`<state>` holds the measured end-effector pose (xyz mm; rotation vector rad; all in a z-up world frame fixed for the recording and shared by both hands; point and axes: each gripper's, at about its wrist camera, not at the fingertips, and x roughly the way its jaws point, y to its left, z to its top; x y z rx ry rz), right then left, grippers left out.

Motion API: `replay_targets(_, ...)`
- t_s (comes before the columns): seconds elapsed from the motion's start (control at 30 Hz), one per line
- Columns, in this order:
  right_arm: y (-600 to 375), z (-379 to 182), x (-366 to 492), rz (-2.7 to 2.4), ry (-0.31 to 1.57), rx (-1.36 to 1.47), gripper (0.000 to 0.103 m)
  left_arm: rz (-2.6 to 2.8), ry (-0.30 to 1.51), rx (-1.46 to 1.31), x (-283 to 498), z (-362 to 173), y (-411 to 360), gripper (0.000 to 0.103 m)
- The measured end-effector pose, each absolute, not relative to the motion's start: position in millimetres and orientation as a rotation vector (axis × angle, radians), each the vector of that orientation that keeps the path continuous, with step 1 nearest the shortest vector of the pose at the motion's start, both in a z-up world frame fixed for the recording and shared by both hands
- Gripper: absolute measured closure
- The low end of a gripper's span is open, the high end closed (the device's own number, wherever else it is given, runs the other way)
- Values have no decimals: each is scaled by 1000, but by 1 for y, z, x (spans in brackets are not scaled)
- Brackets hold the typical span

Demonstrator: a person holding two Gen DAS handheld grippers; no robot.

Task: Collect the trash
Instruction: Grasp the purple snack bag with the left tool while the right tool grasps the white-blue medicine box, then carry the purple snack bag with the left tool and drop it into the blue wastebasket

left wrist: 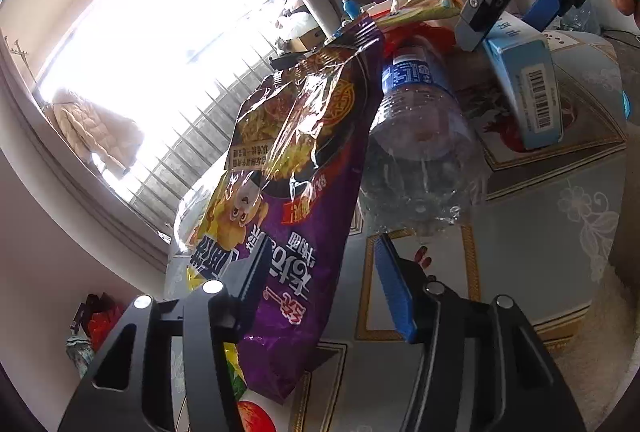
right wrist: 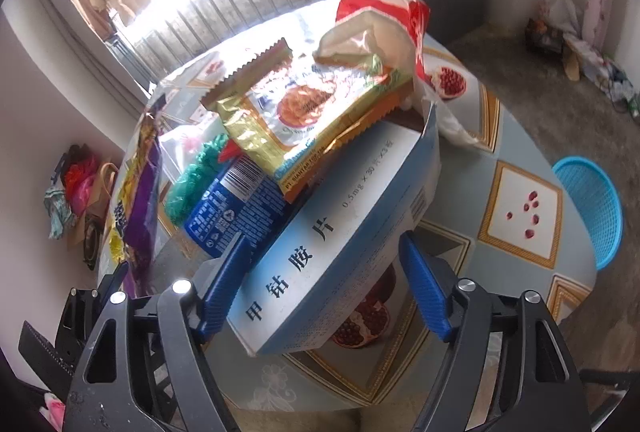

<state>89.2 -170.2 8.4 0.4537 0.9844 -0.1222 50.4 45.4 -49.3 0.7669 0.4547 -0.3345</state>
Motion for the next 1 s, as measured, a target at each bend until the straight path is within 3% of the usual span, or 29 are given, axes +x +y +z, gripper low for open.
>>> replay_targets(0.3, -179, 6, 76, -90, 1017, 514, 49, -327, 446, 769, 48, -53, 50, 82)
replay_targets(0.53, -204, 8, 45, -80, 1031, 617, 62, -315, 445, 745, 52, -46, 53, 90)
replay_targets(1.0, -219, 11, 12, -57, 1000, 711, 70, -176, 401, 647, 40, -7, 65, 100)
